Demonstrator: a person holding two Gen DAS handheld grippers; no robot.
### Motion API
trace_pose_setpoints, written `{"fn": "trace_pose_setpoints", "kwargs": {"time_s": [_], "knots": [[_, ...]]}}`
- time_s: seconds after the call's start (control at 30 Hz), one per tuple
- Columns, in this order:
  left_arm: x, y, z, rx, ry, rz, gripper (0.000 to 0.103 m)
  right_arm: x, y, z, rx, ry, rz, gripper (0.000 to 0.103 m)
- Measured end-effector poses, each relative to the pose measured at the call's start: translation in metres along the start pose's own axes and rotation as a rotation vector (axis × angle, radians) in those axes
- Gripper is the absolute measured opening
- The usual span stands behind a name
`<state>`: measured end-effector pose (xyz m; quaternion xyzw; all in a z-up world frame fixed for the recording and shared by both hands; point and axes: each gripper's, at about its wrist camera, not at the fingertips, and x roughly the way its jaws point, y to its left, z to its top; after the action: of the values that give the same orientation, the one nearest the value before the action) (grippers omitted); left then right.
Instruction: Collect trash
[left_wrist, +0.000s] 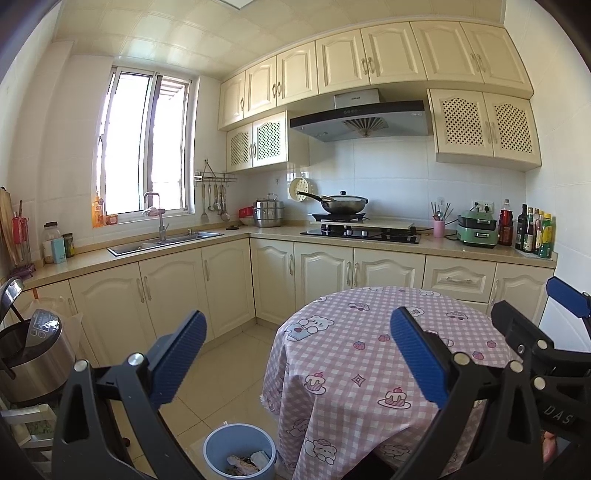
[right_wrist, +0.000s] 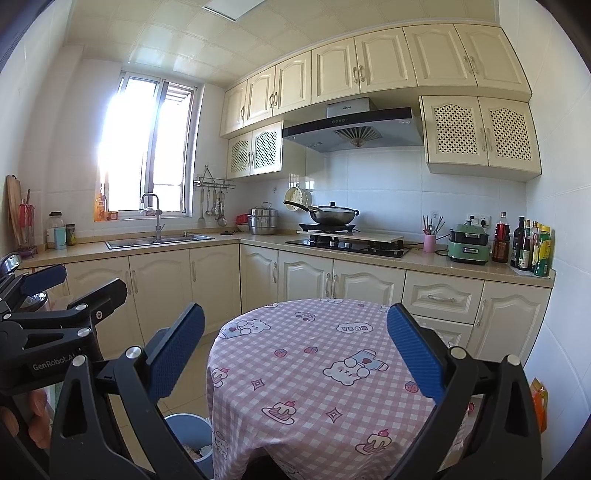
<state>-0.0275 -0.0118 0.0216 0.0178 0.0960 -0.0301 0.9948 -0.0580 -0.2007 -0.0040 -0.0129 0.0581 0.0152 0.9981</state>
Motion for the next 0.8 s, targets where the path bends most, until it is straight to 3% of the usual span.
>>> {"fn": "trace_pose_setpoints", "kwargs": {"time_s": [0.8], "knots": [[0.0018, 0.0036, -0.0038, 0.002, 0.013, -0.001, 0.098, 0.0012, 0.0002, -0.0008, -0.001, 0.006, 0.003, 0.096]]}}
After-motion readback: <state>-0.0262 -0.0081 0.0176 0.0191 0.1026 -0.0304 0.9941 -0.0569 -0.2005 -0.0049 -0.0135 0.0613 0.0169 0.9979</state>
